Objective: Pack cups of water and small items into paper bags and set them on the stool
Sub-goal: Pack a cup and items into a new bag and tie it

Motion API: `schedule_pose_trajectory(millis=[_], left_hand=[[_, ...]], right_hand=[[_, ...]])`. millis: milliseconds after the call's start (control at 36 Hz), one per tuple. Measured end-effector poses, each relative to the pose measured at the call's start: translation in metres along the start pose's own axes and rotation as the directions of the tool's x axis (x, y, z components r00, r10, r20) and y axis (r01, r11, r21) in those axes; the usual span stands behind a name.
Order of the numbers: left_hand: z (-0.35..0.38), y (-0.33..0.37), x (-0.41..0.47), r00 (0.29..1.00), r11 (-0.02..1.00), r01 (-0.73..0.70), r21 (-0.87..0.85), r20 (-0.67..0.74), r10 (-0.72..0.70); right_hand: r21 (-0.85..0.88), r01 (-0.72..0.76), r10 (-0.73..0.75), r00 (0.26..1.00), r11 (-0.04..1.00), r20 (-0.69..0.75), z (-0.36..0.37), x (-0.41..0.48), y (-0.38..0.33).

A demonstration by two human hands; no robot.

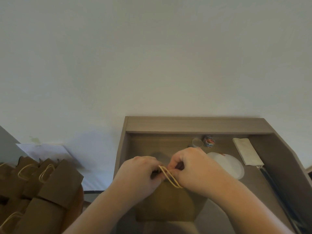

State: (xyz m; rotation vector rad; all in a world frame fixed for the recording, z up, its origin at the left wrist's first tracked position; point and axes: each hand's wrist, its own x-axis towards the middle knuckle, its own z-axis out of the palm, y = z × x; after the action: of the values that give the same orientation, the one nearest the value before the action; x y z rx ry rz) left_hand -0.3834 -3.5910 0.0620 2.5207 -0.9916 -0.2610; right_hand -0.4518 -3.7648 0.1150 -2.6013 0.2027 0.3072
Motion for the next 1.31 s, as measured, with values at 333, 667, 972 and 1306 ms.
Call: schedule_pose_trajectory(millis=[333, 667, 972, 1306], left_hand=[[-0.004, -0.012, -0.004, 1.0, 0.997, -0.001, -0.074, 0.015, 0.002], [-0.004, -0.015, -0.006, 1.0, 0.992, -0.017, -0.125, -0.024, 0.014], [-0.009, -0.035, -0.015, 0.996, 0.946, 0.072, -0.317, 0.068, -0.053], [-0.009, -0.023, -0.009, 0.989, 0.94, 0.144, -0.309, 0.055, -0.134]], right_hand=[[-0.079, -0.017, 0.018, 1.0, 0.997, 0.011, 0.004, 0.004, 0.001], [-0.133, 0.036, -0.017, 0.99, 0.991, 0.139, -0.012, 0.014, 0.004], [0.348, 0.064, -0.047, 0.997, 0.935, -0.055, 0.011, -0.037, 0.093], [0.668, -0.071, 0.121, 0.992, 0.741, -0.029, 0.048, -0.02, 0.106]])
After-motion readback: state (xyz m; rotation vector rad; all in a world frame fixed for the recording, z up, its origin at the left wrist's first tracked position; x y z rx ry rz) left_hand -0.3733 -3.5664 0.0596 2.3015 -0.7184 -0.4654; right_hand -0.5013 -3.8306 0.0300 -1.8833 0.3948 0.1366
